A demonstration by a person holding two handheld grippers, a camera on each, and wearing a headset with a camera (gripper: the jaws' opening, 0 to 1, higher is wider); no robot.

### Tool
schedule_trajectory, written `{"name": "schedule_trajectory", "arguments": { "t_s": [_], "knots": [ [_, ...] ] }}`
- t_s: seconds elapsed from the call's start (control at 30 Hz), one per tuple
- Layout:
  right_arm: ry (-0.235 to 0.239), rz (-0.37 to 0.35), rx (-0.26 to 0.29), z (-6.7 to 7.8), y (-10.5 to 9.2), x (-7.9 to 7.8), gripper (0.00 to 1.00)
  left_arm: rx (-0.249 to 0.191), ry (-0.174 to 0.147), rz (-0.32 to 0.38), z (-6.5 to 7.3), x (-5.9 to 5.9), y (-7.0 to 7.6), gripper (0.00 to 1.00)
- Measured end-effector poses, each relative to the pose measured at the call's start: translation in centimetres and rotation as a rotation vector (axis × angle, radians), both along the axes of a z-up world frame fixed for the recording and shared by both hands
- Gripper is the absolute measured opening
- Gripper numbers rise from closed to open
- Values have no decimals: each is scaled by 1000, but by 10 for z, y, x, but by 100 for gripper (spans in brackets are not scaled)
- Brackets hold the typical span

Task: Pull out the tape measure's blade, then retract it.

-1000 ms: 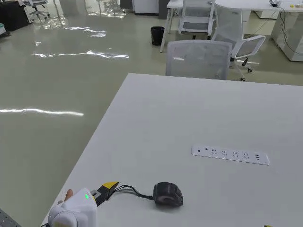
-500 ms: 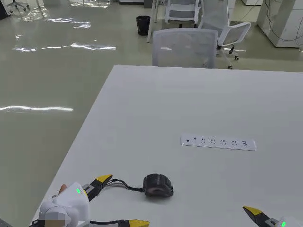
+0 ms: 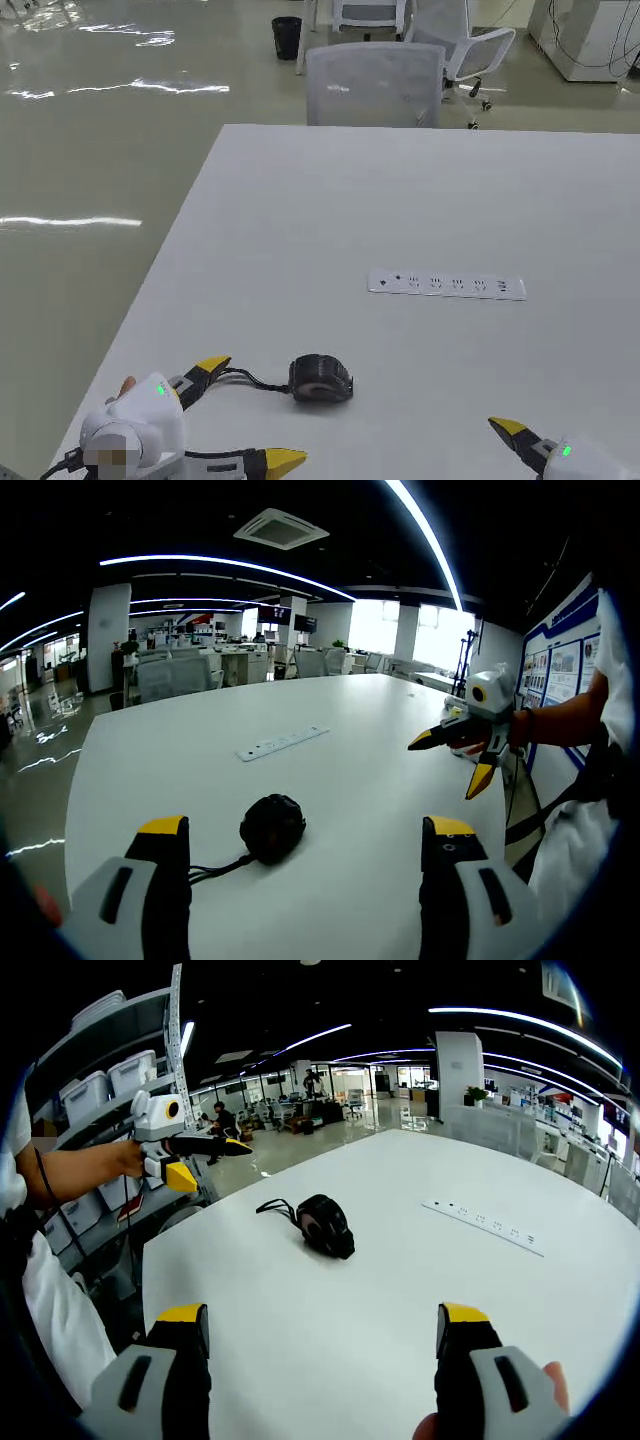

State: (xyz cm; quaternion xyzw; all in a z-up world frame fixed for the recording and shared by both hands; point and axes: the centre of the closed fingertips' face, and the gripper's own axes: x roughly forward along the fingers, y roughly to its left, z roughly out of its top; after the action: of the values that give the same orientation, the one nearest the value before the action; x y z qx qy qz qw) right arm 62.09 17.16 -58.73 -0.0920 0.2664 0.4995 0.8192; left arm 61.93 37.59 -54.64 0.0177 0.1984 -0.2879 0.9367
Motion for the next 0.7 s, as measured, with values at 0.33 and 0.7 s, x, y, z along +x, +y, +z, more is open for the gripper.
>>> {"name": "schedule_trajectory", "arguments": {
  "t_s": [0.33,0.7],
  "knots": [
    [10,4,-5,-5,0,1,96,28,8,-50,-14,12,-5,94],
    [15,3,-13,-7,1,4,95,42,-9,-104,-27,29,-3,86]
  ]
}}
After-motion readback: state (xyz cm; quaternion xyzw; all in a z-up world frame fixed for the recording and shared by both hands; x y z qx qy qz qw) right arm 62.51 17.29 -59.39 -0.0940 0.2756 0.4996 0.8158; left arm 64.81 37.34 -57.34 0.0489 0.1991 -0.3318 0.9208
